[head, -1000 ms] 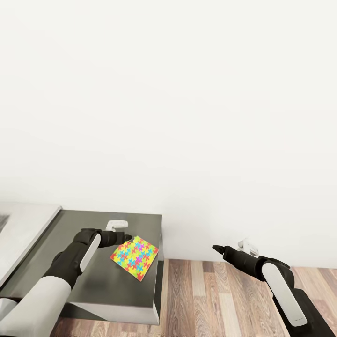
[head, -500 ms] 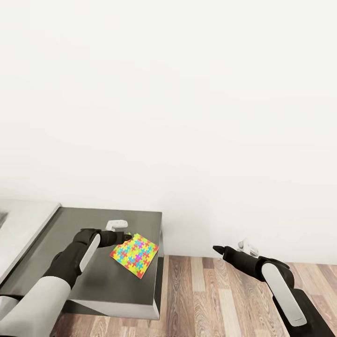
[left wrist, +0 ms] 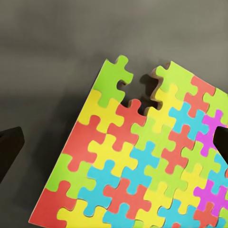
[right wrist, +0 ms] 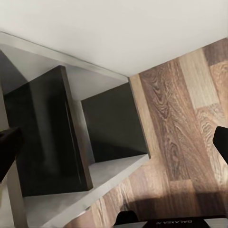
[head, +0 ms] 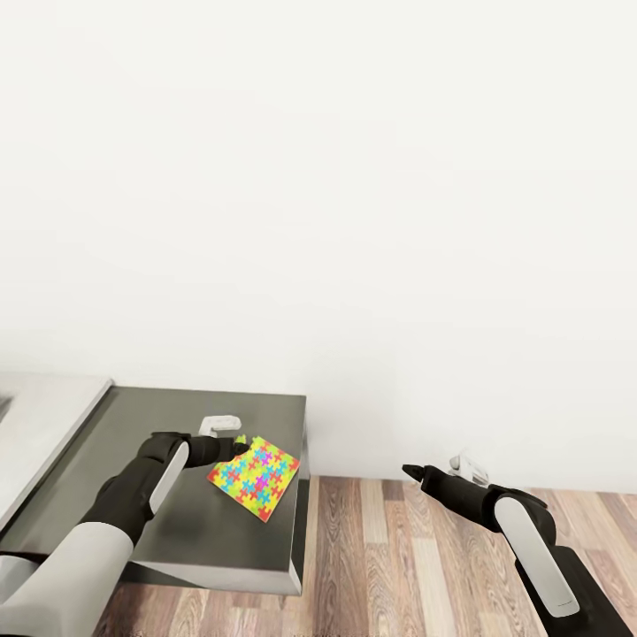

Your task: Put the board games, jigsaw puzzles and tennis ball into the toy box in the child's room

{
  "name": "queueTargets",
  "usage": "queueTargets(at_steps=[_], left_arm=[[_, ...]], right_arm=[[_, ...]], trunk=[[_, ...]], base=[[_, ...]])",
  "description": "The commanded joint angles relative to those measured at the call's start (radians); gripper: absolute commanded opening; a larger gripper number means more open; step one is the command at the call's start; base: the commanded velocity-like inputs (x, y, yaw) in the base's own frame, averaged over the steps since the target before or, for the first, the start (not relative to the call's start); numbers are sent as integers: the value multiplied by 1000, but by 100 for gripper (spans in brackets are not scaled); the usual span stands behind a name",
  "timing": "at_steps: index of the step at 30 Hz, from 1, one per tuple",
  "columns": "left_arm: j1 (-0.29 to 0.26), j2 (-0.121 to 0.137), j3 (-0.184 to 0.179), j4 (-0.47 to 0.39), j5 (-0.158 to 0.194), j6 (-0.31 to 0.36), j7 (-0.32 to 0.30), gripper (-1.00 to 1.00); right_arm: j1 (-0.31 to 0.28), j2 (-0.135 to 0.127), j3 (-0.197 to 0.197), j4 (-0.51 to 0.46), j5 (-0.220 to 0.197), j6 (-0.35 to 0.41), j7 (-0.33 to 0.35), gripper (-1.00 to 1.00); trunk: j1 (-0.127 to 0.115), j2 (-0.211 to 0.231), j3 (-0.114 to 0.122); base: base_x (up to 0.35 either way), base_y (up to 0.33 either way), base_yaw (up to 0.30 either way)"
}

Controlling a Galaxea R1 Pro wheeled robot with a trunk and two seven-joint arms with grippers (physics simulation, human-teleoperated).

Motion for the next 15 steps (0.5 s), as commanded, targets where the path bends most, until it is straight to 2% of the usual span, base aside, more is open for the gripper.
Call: queueTargets(at_steps=[1, 15], left_arm=[[-1, 1, -2, -1, 5, 5, 2, 100], [-1, 1, -2, -1, 6, 5, 1, 100]], right_arm=[[-1, -1, 2, -1, -10, 1, -10, 100], [-1, -1, 2, 0, -10, 1, -10, 100]], trunk=[[1, -2, -3], [1, -2, -26]], base=[[0, 0, 0], [0, 0, 0]])
